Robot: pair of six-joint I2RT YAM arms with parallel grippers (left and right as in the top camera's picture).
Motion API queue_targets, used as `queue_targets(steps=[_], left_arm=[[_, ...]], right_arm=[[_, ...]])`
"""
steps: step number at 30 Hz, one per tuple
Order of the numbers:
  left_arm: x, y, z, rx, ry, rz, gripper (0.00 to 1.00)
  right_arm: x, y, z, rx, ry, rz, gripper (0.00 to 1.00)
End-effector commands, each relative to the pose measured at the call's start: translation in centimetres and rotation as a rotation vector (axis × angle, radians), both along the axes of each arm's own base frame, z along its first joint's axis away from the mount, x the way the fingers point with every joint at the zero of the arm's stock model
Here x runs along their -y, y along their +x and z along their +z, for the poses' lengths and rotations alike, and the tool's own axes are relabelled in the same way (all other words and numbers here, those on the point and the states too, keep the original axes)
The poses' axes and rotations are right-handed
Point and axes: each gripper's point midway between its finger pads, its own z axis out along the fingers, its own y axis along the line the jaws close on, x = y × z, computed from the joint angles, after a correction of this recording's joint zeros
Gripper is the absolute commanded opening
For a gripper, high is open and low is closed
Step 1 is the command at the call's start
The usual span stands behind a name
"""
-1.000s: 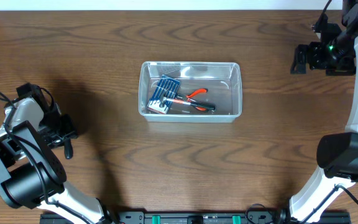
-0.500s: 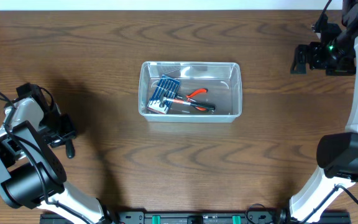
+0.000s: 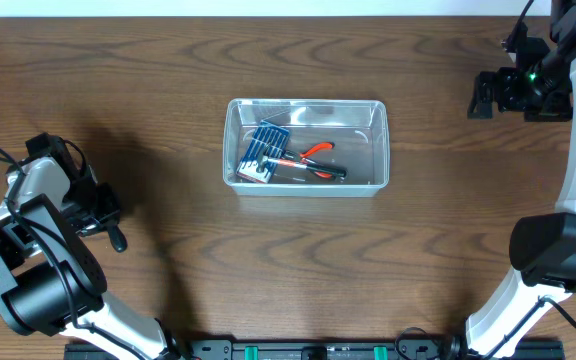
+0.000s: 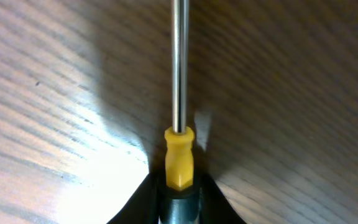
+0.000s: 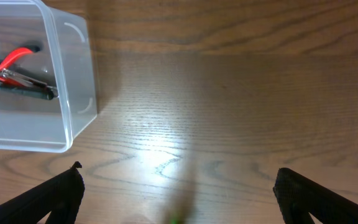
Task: Pack container
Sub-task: 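Lower left gripper onto the yellow-black screwdriver handle and grasp it, then carry the screwdriver with left gripper over the container and lower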
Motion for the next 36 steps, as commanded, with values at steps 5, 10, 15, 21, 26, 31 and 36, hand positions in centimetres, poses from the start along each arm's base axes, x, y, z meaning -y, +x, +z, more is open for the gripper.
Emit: queue_targets(steps=[5,10,15,21,26,31,36], left_arm=[[1.4,-1.4,-2.4,-0.061,-0.072,0.004,0.06],[1.4,-1.4,-2.4,-0.063,-0.073,0.004,0.06],[1.5,-1.6,-2.3,-0.068,-0.077,0.004,0.05],[2.1,-0.9,0.1,-0.023,-0.084,0.022,0.06],[3.1,0.8,4.0,0.089,-0.029,-0.016,0.06],[7.1,3.6,9.1,0.254,-0.041,-0.145,0.06],[13.5,6.8,15.6,0.413,-0.052,-0.416,0.06]], right_arm=[[-0.2,-0.4,1.1,0.028,-0.008,0.008,0.99],[-0.2,-0.4,1.1,0.028,-0.008,0.008,0.99],[-0.2,-0.4,1.1,0.028,-0.008,0.008,0.99],[-0.2,-0.4,1.1,0.028,-0.008,0.008,0.99],[-0.2,-0.4,1.1,0.028,-0.007,0.008,0.99],[-0.2,-0.4,1.1,0.028,-0.007,0.008,0.99],[-0.2,-0.4,1.1,0.028,-0.005,0.001,0.99]])
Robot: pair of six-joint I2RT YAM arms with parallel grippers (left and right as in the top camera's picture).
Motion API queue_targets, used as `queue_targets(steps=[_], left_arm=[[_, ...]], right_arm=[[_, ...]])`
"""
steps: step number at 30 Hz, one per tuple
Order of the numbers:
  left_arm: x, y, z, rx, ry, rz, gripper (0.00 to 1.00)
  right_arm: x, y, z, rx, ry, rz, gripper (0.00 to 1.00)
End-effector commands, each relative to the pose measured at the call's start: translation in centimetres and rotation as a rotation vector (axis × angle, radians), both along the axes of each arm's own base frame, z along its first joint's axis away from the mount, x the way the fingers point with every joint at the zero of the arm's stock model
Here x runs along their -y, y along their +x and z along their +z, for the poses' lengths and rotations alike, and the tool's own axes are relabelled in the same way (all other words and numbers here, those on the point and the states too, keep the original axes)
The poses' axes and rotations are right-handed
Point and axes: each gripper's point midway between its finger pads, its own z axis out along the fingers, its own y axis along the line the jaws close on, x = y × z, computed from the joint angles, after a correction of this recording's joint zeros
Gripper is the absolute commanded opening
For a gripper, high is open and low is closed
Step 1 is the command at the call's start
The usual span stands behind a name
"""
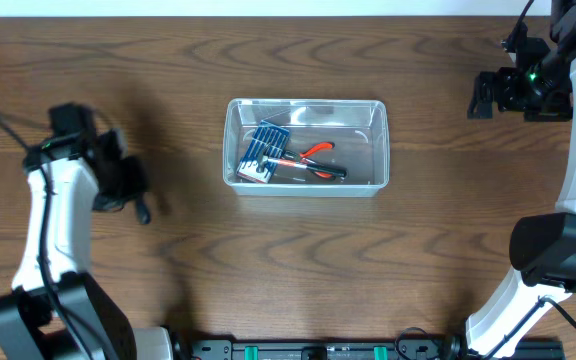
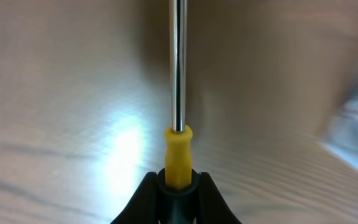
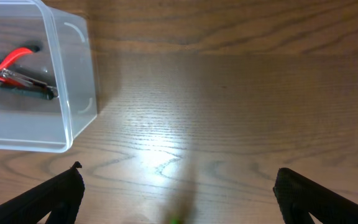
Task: Pack container
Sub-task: 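Carry the screwdriver with left gripper over the container and lower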
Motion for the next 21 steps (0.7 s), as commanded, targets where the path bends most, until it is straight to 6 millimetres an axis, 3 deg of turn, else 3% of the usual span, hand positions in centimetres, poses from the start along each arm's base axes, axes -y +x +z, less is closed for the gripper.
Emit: queue_targets(steps=[1,7,12,16,21], left_arm=[[5.4,2.7,5.3,0.148,-0.012,-0.242,0.06],[15.9,4.5,11.1,0.360,0.123,-0.787,0.06],[22.6,5.4,11.8,0.521,0.278,-1.177,0.05],[26.3,6.7,10.2,0.569,0.304,-1.312,0.06],[27.6,7.7,4.3,0.445,0.275,-1.353,0.06]], right_arm=[[-0.2,-0.4,1.1,0.028,-0.005,0.001,0.99],[-0.4,0.1,1.2,0.046,0.006,0.003,0.99],[-1.1,0.5,1.4,0.066,0.045,0.010,0.99],[-1.3,0.6,1.4,0.072,0.059,0.012,0.99],[-1.3,0.6,1.4,0.072,0.058,0.012,0.99]])
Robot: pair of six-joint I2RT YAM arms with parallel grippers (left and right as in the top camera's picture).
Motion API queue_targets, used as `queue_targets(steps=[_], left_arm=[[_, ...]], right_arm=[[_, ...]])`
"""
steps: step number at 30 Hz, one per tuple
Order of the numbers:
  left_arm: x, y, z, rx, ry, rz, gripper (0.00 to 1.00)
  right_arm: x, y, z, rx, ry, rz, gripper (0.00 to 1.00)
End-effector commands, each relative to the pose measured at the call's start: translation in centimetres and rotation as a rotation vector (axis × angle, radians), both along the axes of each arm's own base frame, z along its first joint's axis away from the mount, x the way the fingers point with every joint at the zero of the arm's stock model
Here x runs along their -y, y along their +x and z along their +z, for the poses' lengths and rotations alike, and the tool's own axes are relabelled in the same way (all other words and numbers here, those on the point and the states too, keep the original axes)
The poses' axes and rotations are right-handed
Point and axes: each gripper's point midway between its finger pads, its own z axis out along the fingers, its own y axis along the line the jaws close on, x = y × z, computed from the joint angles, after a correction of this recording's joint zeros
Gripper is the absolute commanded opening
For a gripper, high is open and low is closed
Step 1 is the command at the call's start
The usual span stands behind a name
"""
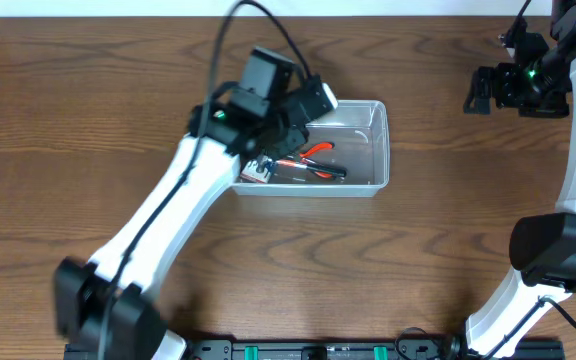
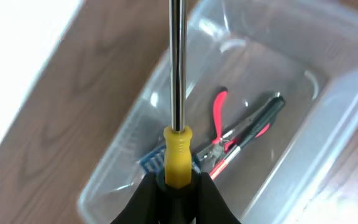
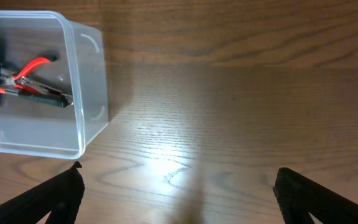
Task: Pack container
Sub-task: 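Carry the screwdriver with left gripper over the container and lower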
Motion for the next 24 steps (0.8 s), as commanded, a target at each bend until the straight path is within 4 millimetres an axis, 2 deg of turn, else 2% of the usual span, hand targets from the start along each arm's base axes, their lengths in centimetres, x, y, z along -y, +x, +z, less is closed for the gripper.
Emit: queue_targets(steps=[1,3,5,10,14,17,20,21,22,24], left_arm=[[0.0,0.8,-4.3,-0.063,0.086,-0.039,0.06],[0.0,0.8,-6.5,-0.110,0.111,-0.040,0.06],[0.0,0.8,-7.8,-0.138,0.124,-0.040,0.06],[-0.1,0.6,-9.2,-0.173,0.142,-0.040,0.06],[-1.0,0.1,-10.9,-0.235,0.171,-0.029,0.06],[-1.6,0.1,-12.2,-0.276,0.177,0.006,0.17],[-1.8,0.1,-12.8,-0.291,0.180,0.017,0.17],[-1.8,0.1,-12.9,-0.292,0.181,0.017,0.28],[-1.8,0.2,-13.0,-0.290,0.180,0.017,0.34],[-1.7,0.3,-13.0,-0.285,0.177,0.017,0.41]], right_arm=[[-0.6,-0.3,1.2,0.034,0.015,0.005,0.99],[-0.6,-0.3,1.2,0.034,0.015,0.005,0.99],[-0.6,-0.3,1.2,0.034,0.014,0.005,0.99],[-0.6,-0.3,1.2,0.034,0.014,0.006,0.99],[-0.6,-0.3,1.2,0.035,0.012,0.013,0.99],[-0.5,-0.3,1.2,0.034,0.012,0.014,0.99],[-0.6,-0.3,1.2,0.035,0.012,0.016,0.99],[-0.6,-0.3,1.2,0.035,0.012,0.016,0.99],[-0.5,-0.3,1.2,0.035,0.011,0.017,0.99],[-0.6,-0.3,1.2,0.035,0.011,0.021,0.99]])
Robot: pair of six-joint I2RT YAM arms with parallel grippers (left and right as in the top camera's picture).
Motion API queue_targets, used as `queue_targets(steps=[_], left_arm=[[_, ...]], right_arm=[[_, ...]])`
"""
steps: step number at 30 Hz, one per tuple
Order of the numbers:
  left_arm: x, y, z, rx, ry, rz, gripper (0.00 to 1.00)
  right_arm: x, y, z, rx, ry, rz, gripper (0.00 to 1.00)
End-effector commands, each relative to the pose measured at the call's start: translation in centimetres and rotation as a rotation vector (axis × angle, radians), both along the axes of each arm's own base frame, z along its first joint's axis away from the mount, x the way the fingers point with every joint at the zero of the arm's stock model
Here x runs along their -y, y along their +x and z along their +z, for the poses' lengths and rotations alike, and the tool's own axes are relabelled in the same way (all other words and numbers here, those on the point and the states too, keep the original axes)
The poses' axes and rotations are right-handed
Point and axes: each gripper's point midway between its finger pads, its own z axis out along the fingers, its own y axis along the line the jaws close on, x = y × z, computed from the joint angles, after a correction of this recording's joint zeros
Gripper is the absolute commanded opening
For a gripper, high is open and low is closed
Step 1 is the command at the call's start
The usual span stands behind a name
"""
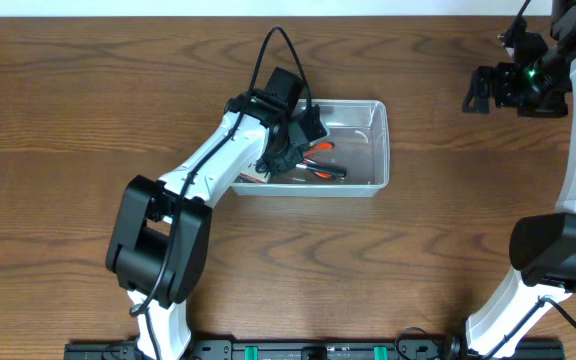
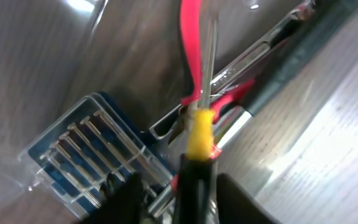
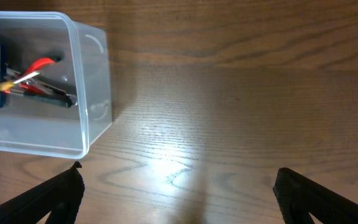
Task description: Pack container
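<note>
A clear plastic container point(image 1: 379, 140) stands mid-table. Inside it lie red-handled pliers point(image 2: 191, 37) and a blue case of bits point(image 2: 82, 146). My left gripper point(image 2: 182, 190) is down in the container point(image 3: 97, 81), open, its fingers point(image 2: 124, 194) spread on either side of a screwdriver point(image 2: 199, 134) with a yellow collar, black handle and steel shaft; the shaft rests across the pliers. In the overhead view the left gripper point(image 1: 286, 148) covers the container's left half. My right gripper point(image 3: 179, 186) is open and holds nothing, above bare table to the container's right.
The right arm point(image 1: 523, 85) hangs at the far right back corner. A black cable point(image 1: 268, 50) loops up from the left wrist. Brown wood table point(image 1: 448, 250) surrounds the container on all sides.
My left gripper went from above the container down into it and opened; the screwdriver now lies on the pliers between the spread fingers. The right arm barely moved.
My left gripper was shut on the screwdriver low at the table's left edge. It then held it higher and nearer the middle, then over the container. Now it is down inside the container and open. The right gripper stayed open at the back right.
</note>
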Motion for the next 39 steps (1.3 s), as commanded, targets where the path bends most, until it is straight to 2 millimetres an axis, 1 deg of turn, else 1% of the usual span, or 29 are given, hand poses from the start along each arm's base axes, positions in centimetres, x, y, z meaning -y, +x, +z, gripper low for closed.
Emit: queue_targets(steps=[1,7,10,13,15,16,17,18,20,22,24,25,27,30,32,33,36,38,39], left_arm=[[0.1,0.5,0.2,0.014,-0.005,0.010,0.43],[0.2,0.6,0.4,0.020,-0.009,0.012,0.66],[0.5,0.6,1.2,0.034,-0.022,0.026,0.71],[0.6,0.8,3.1,0.075,-0.044,0.026,0.84],[0.5,0.9,5.0,0.115,-0.064,0.029,0.90],[0.3,1.1,6.6,0.149,-0.077,0.046,0.95],[0.0,1.3,7.5,0.172,-0.081,0.078,0.97],[-0.6,1.6,8.8,0.205,-0.085,0.137,0.99],[-2.1,2.1,11.4,0.261,-0.101,0.258,0.98],[-4.2,2.2,14.0,0.300,-0.124,0.364,0.98],[-6.8,2.0,16.3,0.318,-0.156,0.474,0.98],[-8.3,2.1,17.3,0.326,-0.179,0.553,0.98],[-11.5,2.4,18.9,0.341,-0.233,0.723,0.98],[-17.5,2.2,20.6,0.351,-0.320,1.028,0.99],[-19.7,1.6,21.1,0.341,-0.348,1.100,0.99],[-20.7,0.9,21.4,0.331,-0.357,1.123,0.98],[-22.3,-1.1,22.0,0.319,-0.343,1.170,0.99],[-22.4,-2.5,22.5,0.317,-0.327,1.157,0.99],[-22.4,-3.1,22.7,0.318,-0.321,1.147,0.99]], right_arm=[[-0.4,-0.3,1.2,0.034,0.000,0.018,0.99],[-0.3,-0.3,1.2,0.034,-0.001,0.021,0.99],[-0.3,-0.3,1.2,0.036,-0.002,0.028,0.99],[-0.3,-0.2,1.2,0.040,-0.004,0.035,0.99],[-0.3,0.0,1.2,0.049,-0.006,0.035,0.99],[-0.3,0.2,1.3,0.059,-0.007,0.035,0.99],[-0.2,0.4,1.3,0.067,-0.009,0.035,0.99],[-0.2,0.8,1.4,0.084,-0.011,0.036,0.99],[-0.2,1.9,1.7,0.131,-0.019,0.040,0.99],[-0.6,3.6,2.5,0.208,-0.027,0.036,0.99],[-1.5,5.4,3.7,0.299,-0.036,0.056,0.99],[-2.3,6.2,4.4,0.347,-0.039,0.078,0.99],[-3.9,7.1,5.6,0.406,-0.042,0.119,0.99],[-6.4,8.3,7.5,0.497,-0.060,0.190,0.99],[-7.2,9.0,8.8,0.553,-0.092,0.202,0.99],[-7.7,9.1,9.7,0.581,-0.107,0.209,0.99],[-8.6,8.6,11.7,0.630,-0.112,0.199,0.99],[-8.9,7.7,13.1,0.658,-0.111,0.193,0.99],[-8.7,7.2,13.8,0.669,-0.115,0.177,0.99]])
